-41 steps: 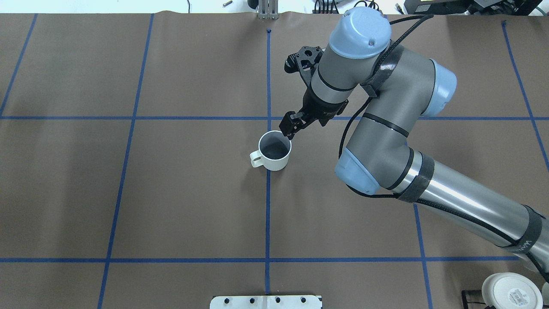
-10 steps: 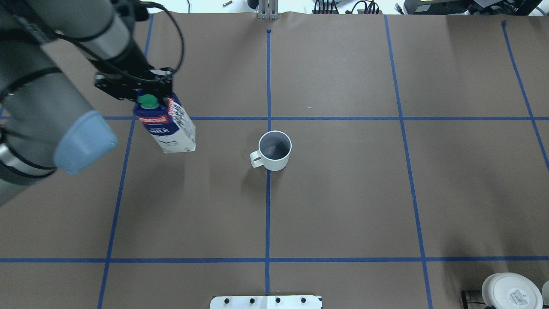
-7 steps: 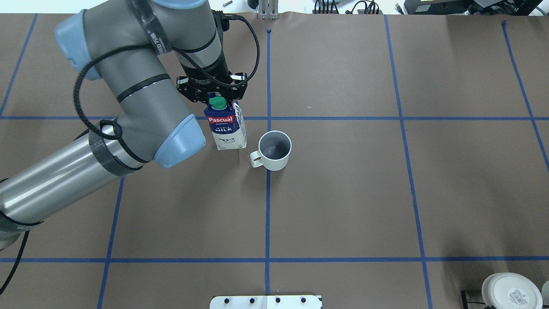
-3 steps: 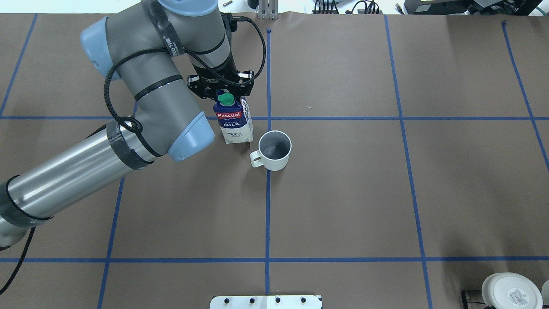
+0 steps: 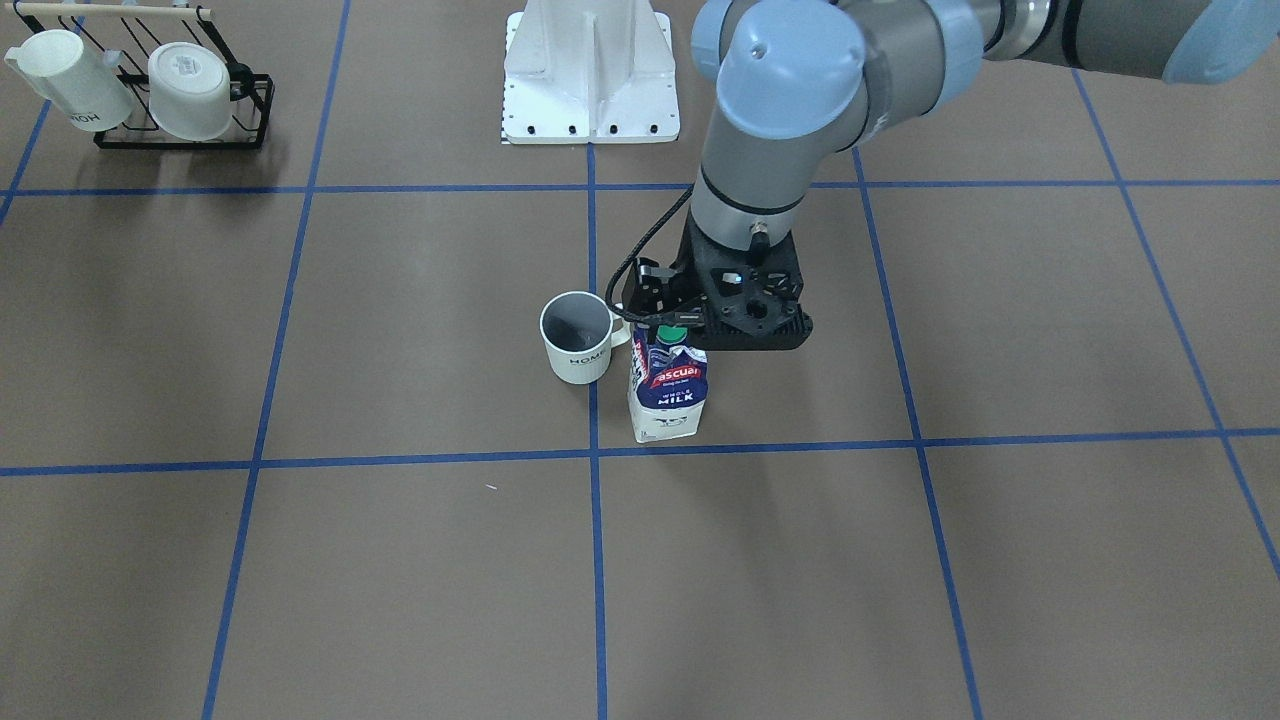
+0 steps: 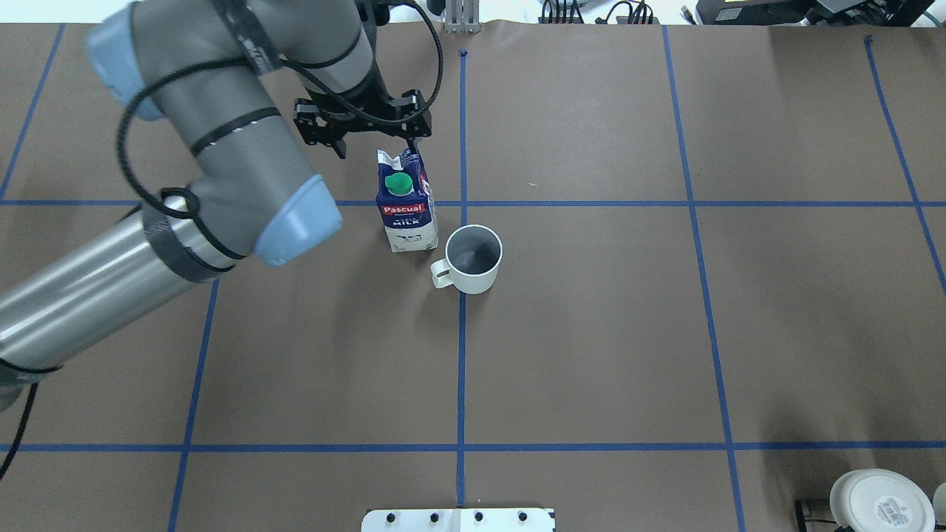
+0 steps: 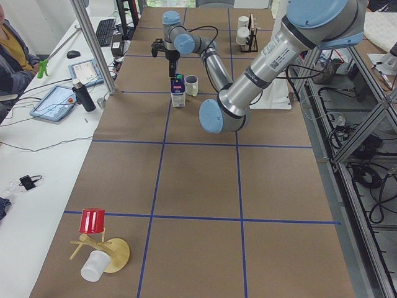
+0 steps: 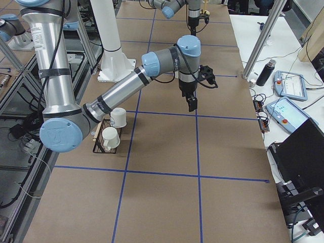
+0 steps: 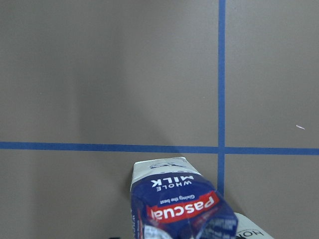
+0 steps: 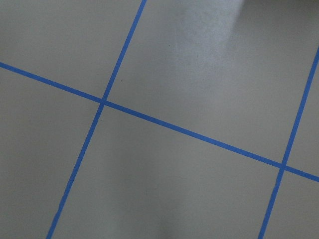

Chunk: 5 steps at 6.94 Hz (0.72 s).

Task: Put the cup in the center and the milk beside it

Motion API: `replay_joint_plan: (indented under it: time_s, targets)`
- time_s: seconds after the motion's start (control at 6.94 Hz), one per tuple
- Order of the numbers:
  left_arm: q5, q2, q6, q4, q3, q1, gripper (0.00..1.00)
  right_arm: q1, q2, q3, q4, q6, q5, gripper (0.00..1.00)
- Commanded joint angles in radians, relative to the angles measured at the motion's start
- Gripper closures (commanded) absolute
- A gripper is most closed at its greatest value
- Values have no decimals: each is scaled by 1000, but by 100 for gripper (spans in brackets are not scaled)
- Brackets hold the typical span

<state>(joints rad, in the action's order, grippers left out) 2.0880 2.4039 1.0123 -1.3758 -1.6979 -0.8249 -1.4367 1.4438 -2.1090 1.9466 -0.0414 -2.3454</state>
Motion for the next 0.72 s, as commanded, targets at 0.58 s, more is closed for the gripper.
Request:
replay_joint_plan:
  time_s: [0.58]
  targets:
    - [254, -722, -922, 247, -585, -633, 1, -11, 64, 20, -6, 5, 69, 0]
